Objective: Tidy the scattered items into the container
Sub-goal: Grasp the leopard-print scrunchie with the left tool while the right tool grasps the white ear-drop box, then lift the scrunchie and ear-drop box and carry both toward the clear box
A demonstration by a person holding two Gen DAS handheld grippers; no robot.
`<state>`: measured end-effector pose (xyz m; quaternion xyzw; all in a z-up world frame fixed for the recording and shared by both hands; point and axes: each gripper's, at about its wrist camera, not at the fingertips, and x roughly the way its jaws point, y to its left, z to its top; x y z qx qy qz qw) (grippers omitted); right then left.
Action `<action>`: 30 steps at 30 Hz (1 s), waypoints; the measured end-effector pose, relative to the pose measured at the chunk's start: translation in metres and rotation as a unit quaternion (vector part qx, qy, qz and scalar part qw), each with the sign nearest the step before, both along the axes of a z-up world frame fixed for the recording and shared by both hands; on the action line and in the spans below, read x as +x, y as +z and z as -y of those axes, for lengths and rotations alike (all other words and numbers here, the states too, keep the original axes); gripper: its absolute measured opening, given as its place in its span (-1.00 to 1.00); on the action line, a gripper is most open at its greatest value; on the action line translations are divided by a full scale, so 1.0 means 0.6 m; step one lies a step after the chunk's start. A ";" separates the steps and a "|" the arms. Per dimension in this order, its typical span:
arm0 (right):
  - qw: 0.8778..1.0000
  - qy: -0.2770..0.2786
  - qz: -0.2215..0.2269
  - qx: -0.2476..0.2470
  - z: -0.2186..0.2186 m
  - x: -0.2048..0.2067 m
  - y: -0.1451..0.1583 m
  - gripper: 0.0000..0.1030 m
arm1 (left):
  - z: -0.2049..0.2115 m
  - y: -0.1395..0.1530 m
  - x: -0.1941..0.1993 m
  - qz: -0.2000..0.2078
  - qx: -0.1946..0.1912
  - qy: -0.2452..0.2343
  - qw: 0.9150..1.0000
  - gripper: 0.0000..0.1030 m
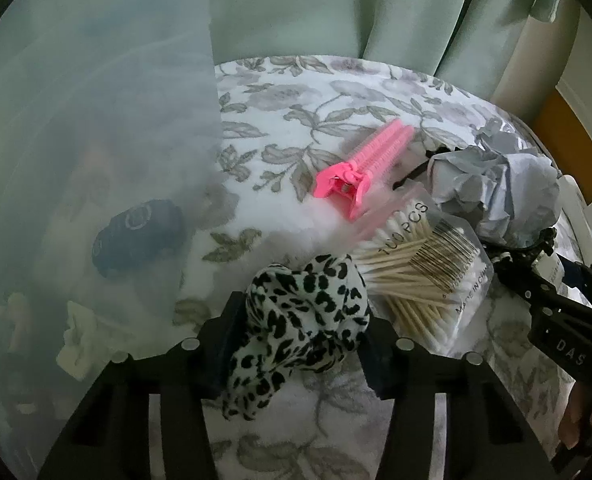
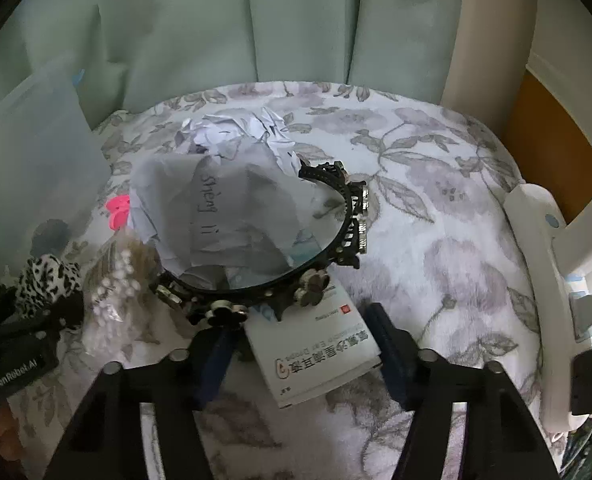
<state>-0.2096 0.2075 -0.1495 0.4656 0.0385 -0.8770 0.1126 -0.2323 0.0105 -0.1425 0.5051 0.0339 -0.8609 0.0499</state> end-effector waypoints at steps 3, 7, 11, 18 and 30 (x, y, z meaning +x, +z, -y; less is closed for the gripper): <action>1.000 -0.005 -0.003 -0.002 -0.003 0.002 0.003 0.12 | 0.003 0.001 0.000 -0.001 -0.002 0.003 1.000 -0.11; 1.000 -0.011 -0.003 -0.002 -0.007 0.006 0.006 0.04 | 0.007 0.005 0.006 -0.002 -0.004 0.003 1.000 -0.18; 1.000 -0.016 -0.002 -0.001 -0.011 0.017 0.011 0.02 | 0.008 0.010 0.012 -0.003 -0.004 0.001 1.000 -0.29; 0.999 -0.040 0.007 -0.007 -0.037 0.042 0.020 0.01 | 0.005 0.012 0.022 0.006 0.005 -0.001 1.000 -0.35; 0.996 -0.081 0.005 -0.025 -0.077 0.087 0.048 -0.02 | -0.018 0.032 0.045 0.004 0.014 -0.015 1.000 -0.39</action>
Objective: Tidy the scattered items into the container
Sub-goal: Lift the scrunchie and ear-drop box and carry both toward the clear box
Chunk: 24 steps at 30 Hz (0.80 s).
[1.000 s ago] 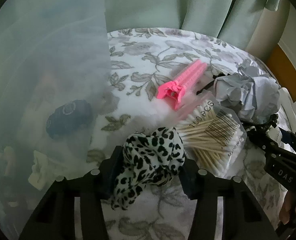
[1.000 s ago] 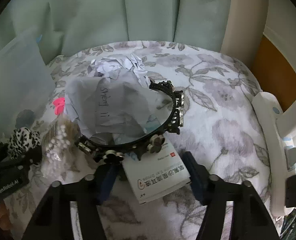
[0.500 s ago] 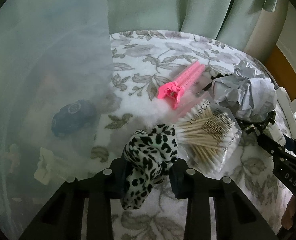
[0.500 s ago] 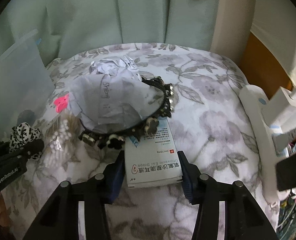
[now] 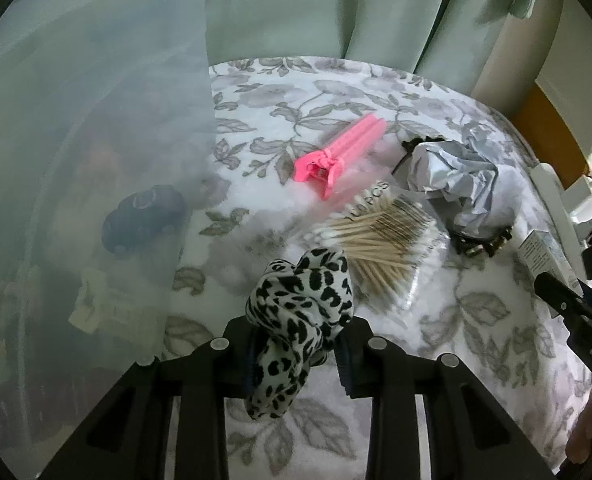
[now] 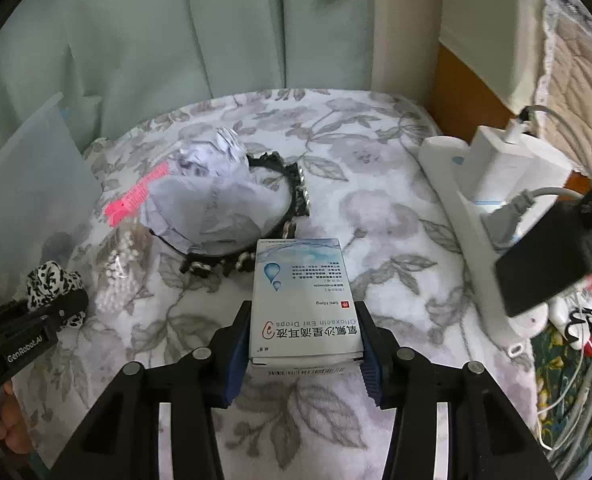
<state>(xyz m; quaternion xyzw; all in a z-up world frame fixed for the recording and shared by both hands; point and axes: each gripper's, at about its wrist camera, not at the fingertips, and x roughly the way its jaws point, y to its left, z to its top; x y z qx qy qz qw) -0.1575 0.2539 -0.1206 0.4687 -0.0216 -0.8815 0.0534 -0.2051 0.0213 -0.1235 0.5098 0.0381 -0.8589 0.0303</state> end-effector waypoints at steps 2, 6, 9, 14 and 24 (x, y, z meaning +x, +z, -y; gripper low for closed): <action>1.000 -0.004 -0.005 -0.002 -0.002 0.008 0.008 -0.02 | -0.003 0.007 0.006 -0.004 0.002 -0.003 1.000 -0.40; 1.000 -0.012 -0.012 -0.010 -0.003 0.029 0.025 -0.02 | -0.005 0.026 0.023 -0.013 0.009 -0.006 1.000 -0.40; 0.999 -0.020 -0.022 -0.020 -0.006 0.047 0.040 -0.02 | -0.008 0.044 0.036 -0.024 0.011 -0.009 1.000 -0.40; 0.998 -0.030 -0.043 -0.039 -0.003 0.071 0.073 -0.02 | -0.016 0.080 0.058 -0.045 0.017 -0.026 0.999 -0.40; 0.994 -0.027 -0.096 -0.050 0.019 0.114 0.152 -0.02 | -0.019 0.161 0.099 -0.094 0.038 -0.045 0.994 -0.40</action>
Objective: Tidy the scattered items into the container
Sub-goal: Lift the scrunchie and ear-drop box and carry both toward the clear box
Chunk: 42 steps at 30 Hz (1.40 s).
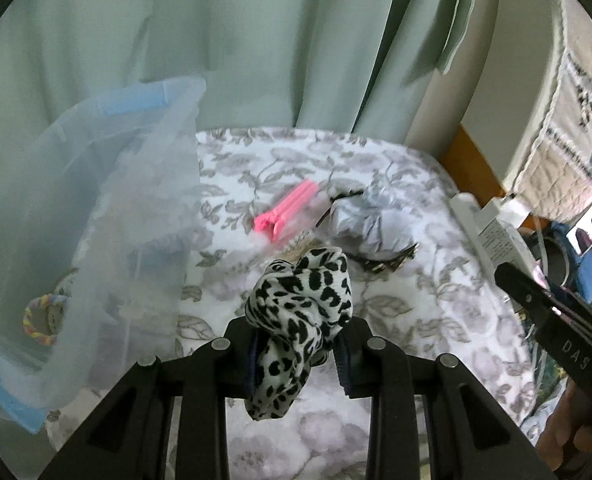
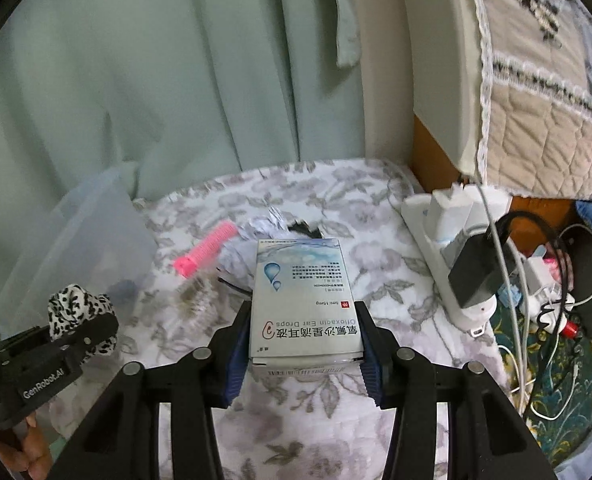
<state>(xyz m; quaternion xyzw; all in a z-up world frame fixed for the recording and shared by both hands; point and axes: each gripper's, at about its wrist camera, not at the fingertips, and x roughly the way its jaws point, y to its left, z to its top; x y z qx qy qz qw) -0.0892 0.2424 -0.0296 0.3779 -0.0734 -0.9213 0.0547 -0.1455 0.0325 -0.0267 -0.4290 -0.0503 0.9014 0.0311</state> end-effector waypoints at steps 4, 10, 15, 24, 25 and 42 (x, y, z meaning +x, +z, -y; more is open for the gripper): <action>1.000 0.001 -0.022 -0.011 0.007 0.018 0.035 -0.02 | 0.008 0.036 0.025 -0.029 0.009 -0.001 1.000 -0.40; 0.998 0.008 -0.057 -0.025 0.032 0.052 0.090 -0.02 | 0.039 0.070 0.050 -0.056 0.025 0.010 0.998 -0.40; 0.995 0.024 -0.080 -0.056 0.052 0.072 0.132 -0.02 | 0.076 0.097 0.068 -0.077 0.039 0.028 0.996 -0.40; 0.992 0.063 -0.097 -0.053 0.116 0.097 0.178 -0.02 | 0.129 0.123 0.094 -0.103 0.056 0.055 0.992 -0.40; 0.992 0.067 -0.098 -0.052 0.121 0.099 0.181 -0.02 | 0.135 0.125 0.095 -0.105 0.058 0.058 0.991 -0.40; 0.990 0.125 -0.065 -0.027 0.212 0.081 0.152 -0.02 | 0.234 0.111 0.108 -0.108 0.093 0.119 0.983 -0.39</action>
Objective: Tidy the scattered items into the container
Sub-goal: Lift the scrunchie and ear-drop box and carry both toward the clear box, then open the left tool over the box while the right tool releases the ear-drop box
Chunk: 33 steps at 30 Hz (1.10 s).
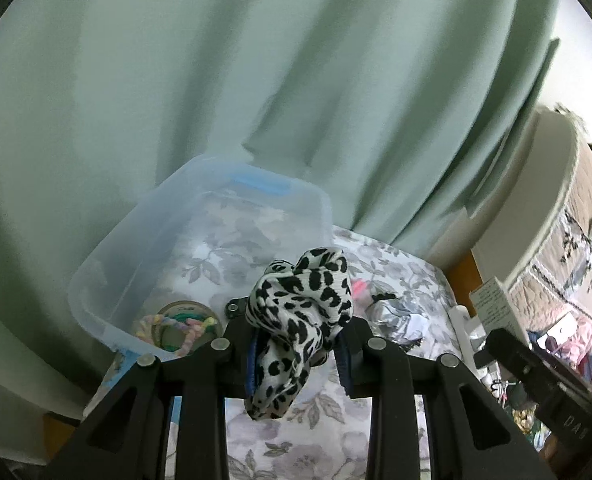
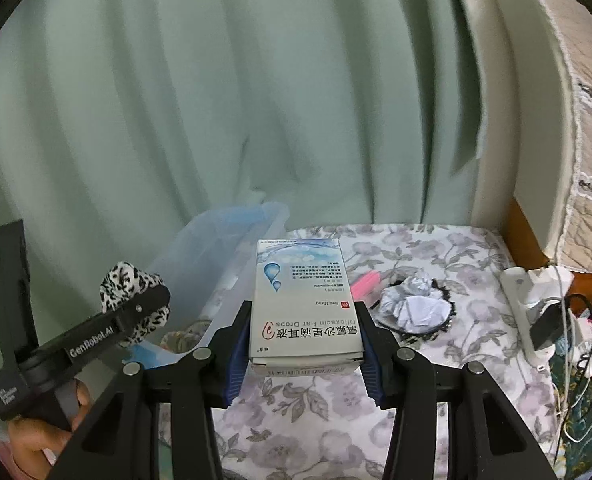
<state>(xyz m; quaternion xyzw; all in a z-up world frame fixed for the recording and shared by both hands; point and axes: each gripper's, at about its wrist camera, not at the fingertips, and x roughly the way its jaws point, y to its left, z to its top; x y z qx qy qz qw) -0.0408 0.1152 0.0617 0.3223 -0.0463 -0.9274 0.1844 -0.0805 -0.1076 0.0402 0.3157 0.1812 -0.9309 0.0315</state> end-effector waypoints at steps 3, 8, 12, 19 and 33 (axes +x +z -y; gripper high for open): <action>1.000 0.013 0.004 0.007 0.021 -0.004 -0.006 -0.02 | 0.021 -0.006 -0.001 0.001 0.010 0.013 1.000 -0.39; 0.999 0.034 0.011 0.017 0.060 -0.013 -0.015 -0.02 | 0.056 -0.019 -0.003 0.004 0.022 0.032 0.999 -0.39; 0.998 0.051 0.018 0.023 0.093 -0.021 -0.023 -0.02 | 0.076 -0.035 -0.007 0.013 0.032 0.043 0.998 -0.39; 0.997 0.072 0.017 0.023 0.138 -0.034 -0.031 -0.02 | 0.100 -0.041 -0.005 -0.008 0.043 0.049 0.998 -0.39; 0.993 0.105 0.032 0.038 0.208 -0.063 -0.056 -0.02 | 0.124 -0.062 -0.011 -0.018 0.041 0.049 0.998 -0.38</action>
